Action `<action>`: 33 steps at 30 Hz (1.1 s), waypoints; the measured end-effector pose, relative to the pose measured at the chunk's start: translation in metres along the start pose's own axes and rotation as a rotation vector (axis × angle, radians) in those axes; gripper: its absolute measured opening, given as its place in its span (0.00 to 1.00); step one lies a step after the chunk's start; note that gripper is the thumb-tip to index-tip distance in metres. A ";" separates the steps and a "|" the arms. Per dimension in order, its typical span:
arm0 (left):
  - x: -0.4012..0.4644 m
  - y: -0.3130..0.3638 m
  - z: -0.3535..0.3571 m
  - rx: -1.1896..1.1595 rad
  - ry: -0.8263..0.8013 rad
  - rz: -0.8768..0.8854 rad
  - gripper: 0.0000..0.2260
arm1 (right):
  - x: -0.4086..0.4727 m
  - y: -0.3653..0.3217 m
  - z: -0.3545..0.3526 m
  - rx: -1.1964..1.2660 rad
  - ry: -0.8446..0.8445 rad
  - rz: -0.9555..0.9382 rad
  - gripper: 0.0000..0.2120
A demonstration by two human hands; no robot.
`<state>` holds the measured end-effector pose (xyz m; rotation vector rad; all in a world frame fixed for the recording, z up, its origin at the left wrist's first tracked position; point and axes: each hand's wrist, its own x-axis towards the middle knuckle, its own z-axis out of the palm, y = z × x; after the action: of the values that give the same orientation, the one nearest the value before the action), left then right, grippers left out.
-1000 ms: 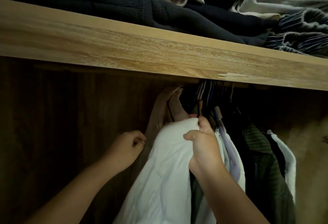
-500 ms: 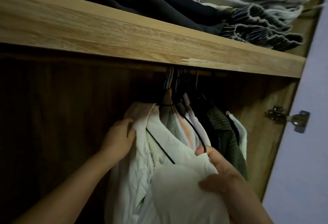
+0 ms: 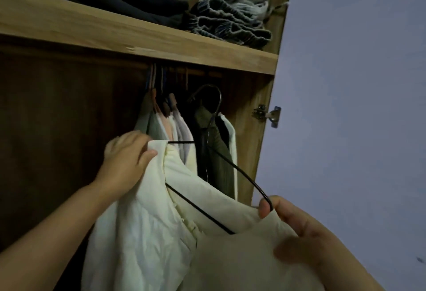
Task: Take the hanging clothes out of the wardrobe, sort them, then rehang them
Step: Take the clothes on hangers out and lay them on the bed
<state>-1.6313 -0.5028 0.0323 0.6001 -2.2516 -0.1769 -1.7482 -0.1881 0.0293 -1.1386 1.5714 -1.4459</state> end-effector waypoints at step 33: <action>-0.249 0.282 -0.046 -0.496 0.051 0.527 0.23 | -0.451 0.012 0.144 -0.990 1.292 0.166 0.19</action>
<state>-1.5563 -0.1340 -0.0137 -0.2476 -2.1216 -0.4261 -1.4531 0.1783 -0.0289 -0.3406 3.4175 -1.2980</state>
